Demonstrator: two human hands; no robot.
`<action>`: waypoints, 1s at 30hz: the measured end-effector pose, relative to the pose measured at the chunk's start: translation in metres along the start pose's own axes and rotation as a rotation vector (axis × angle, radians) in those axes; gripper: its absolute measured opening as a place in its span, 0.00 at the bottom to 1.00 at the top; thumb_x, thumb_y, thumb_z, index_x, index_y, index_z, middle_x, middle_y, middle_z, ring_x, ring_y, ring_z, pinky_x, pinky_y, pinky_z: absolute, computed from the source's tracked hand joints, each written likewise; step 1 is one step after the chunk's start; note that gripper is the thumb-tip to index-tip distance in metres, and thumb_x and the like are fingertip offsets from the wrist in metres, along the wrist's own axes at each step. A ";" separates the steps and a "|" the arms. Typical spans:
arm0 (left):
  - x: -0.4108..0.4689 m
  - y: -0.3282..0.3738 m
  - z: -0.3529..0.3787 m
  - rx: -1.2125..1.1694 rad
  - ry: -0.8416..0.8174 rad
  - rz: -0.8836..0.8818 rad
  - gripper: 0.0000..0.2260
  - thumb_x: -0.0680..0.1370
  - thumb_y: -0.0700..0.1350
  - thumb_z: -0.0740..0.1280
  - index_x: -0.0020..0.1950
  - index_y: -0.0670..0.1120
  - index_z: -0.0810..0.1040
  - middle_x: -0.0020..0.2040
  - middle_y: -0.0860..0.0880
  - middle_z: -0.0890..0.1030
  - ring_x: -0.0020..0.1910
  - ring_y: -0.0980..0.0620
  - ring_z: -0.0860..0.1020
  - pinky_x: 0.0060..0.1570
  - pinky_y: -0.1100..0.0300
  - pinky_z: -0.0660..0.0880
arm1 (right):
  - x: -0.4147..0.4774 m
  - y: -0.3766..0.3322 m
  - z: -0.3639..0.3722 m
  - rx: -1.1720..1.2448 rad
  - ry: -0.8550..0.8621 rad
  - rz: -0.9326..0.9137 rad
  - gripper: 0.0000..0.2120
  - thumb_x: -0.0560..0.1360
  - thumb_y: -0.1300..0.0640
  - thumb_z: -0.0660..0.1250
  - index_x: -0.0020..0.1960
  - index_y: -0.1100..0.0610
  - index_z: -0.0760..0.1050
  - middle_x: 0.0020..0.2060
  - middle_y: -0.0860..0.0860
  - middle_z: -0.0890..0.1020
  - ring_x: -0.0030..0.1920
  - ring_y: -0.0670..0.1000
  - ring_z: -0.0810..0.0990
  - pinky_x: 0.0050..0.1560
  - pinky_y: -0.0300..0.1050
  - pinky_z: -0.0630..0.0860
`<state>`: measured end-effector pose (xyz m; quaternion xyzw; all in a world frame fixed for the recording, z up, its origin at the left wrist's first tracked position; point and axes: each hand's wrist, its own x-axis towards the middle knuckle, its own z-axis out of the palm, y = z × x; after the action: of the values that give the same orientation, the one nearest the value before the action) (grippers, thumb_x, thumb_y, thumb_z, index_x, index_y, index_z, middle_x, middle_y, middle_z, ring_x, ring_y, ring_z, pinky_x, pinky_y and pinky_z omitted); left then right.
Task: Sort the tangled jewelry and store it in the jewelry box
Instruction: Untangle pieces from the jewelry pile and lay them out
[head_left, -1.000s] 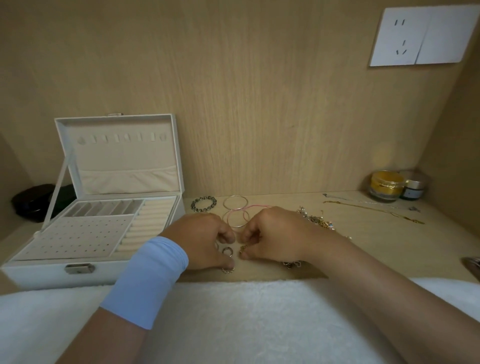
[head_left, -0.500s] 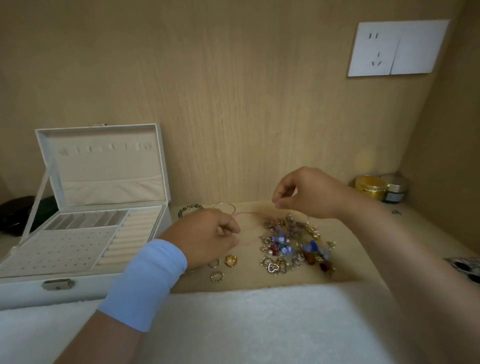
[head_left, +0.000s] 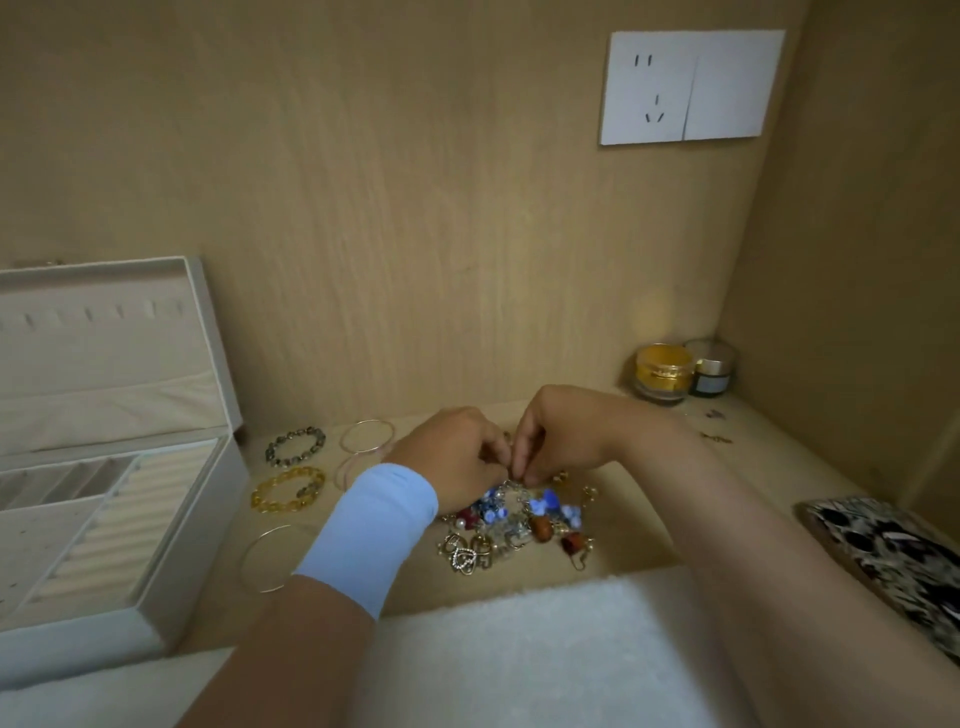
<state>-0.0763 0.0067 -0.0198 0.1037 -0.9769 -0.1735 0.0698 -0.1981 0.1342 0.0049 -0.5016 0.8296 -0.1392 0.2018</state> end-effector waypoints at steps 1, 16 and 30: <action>-0.001 -0.003 0.002 -0.021 0.002 -0.009 0.04 0.74 0.46 0.72 0.45 0.57 0.82 0.45 0.57 0.76 0.47 0.55 0.76 0.55 0.57 0.75 | 0.002 -0.001 0.003 -0.004 0.005 -0.005 0.07 0.68 0.58 0.80 0.45 0.49 0.87 0.36 0.41 0.86 0.38 0.39 0.81 0.48 0.37 0.77; -0.002 -0.005 -0.001 -0.477 0.174 -0.130 0.05 0.74 0.48 0.74 0.42 0.57 0.82 0.37 0.60 0.82 0.39 0.60 0.80 0.50 0.58 0.77 | -0.008 -0.002 -0.016 0.263 0.148 -0.028 0.04 0.75 0.58 0.71 0.46 0.57 0.85 0.33 0.48 0.85 0.26 0.45 0.75 0.32 0.38 0.74; -0.002 0.008 -0.008 -0.808 0.272 -0.230 0.04 0.74 0.44 0.75 0.47 0.48 0.82 0.39 0.50 0.85 0.34 0.55 0.81 0.47 0.54 0.80 | -0.015 -0.003 -0.025 0.519 0.246 -0.031 0.06 0.74 0.61 0.75 0.50 0.58 0.83 0.37 0.50 0.85 0.31 0.49 0.80 0.26 0.38 0.66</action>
<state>-0.0748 0.0116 -0.0103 0.1978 -0.7947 -0.5329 0.2128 -0.2016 0.1469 0.0312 -0.4250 0.7768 -0.4097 0.2193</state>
